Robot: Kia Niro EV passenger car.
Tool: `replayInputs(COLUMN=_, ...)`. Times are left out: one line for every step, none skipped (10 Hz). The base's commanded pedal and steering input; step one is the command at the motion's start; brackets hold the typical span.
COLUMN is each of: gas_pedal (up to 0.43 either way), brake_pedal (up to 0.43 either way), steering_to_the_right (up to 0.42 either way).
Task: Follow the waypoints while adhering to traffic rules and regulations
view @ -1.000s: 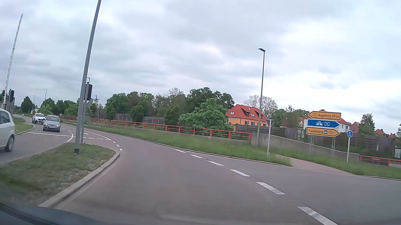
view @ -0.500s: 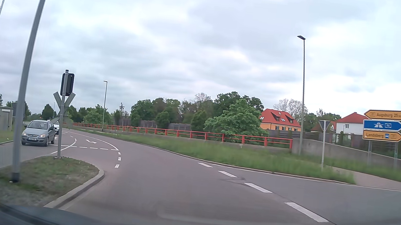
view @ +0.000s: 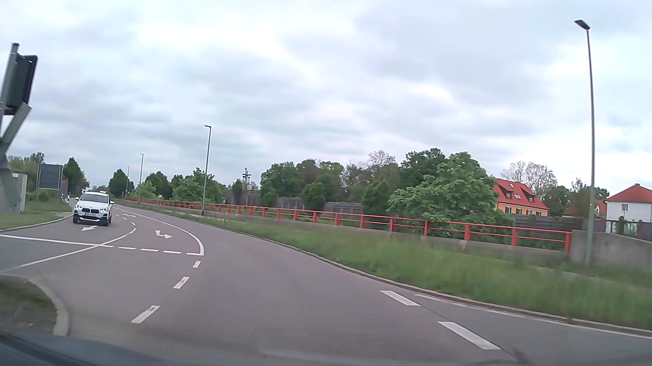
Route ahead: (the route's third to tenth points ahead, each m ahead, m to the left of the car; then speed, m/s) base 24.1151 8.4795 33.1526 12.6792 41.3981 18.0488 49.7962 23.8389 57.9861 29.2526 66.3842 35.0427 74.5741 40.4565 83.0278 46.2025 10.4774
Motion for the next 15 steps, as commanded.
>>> replayInputs(gas_pedal=0.169, brake_pedal=0.0, steering_to_the_right=-0.093)
replayInputs(gas_pedal=0.177, brake_pedal=0.0, steering_to_the_right=-0.094)
replayInputs(gas_pedal=0.177, brake_pedal=0.0, steering_to_the_right=-0.094)
replayInputs(gas_pedal=0.177, brake_pedal=0.0, steering_to_the_right=-0.094)
replayInputs(gas_pedal=0.197, brake_pedal=0.0, steering_to_the_right=-0.094)
replayInputs(gas_pedal=0.209, brake_pedal=0.0, steering_to_the_right=-0.093)
replayInputs(gas_pedal=0.209, brake_pedal=0.0, steering_to_the_right=-0.093)
replayInputs(gas_pedal=0.209, brake_pedal=0.0, steering_to_the_right=-0.093)
replayInputs(gas_pedal=0.209, brake_pedal=0.0, steering_to_the_right=-0.093)
replayInputs(gas_pedal=0.209, brake_pedal=0.0, steering_to_the_right=-0.093)
replayInputs(gas_pedal=0.209, brake_pedal=0.0, steering_to_the_right=-0.093)
replayInputs(gas_pedal=0.209, brake_pedal=0.0, steering_to_the_right=-0.092)
replayInputs(gas_pedal=0.209, brake_pedal=0.0, steering_to_the_right=-0.091)
replayInputs(gas_pedal=0.228, brake_pedal=0.0, steering_to_the_right=-0.089)
replayInputs(gas_pedal=0.228, brake_pedal=0.0, steering_to_the_right=-0.085)
